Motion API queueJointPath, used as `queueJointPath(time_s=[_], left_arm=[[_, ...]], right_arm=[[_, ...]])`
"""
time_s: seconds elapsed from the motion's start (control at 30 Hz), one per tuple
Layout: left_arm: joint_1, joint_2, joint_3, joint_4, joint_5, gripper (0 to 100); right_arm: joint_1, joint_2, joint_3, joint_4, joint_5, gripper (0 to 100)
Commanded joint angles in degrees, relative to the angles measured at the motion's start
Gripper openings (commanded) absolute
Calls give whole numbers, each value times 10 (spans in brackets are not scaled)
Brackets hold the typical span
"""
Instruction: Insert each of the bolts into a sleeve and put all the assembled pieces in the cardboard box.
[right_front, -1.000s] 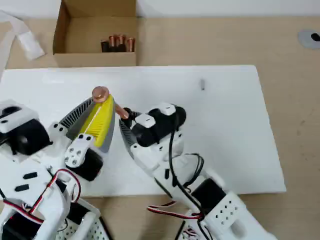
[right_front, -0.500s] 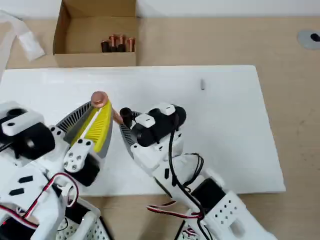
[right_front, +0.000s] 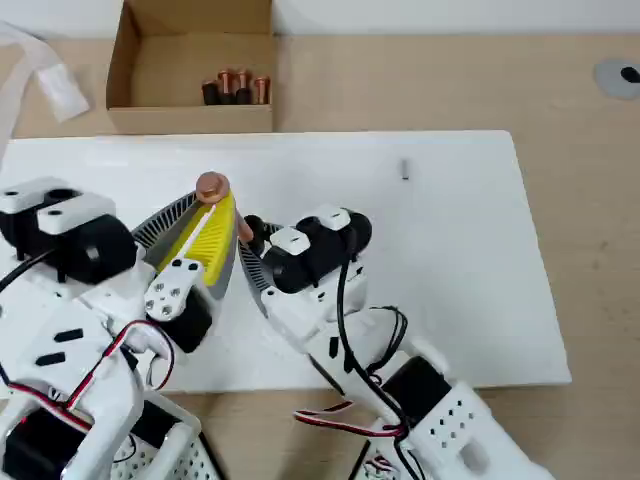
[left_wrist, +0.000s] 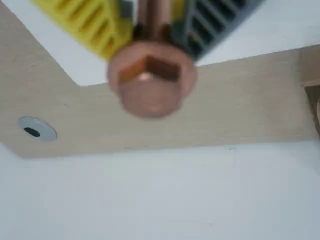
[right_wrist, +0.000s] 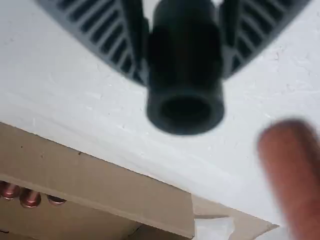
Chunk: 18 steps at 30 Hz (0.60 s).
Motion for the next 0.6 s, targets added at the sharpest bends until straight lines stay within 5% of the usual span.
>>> queueJointPath(time_s=[0.0, 0.57], left_arm=[[4, 19, -11, -18, -7, 5], [4, 48, -4, -23, -38, 6]], right_arm=[[-7, 0, -2, -12, -4, 9], [-7, 0, -4, -12, -4, 9]])
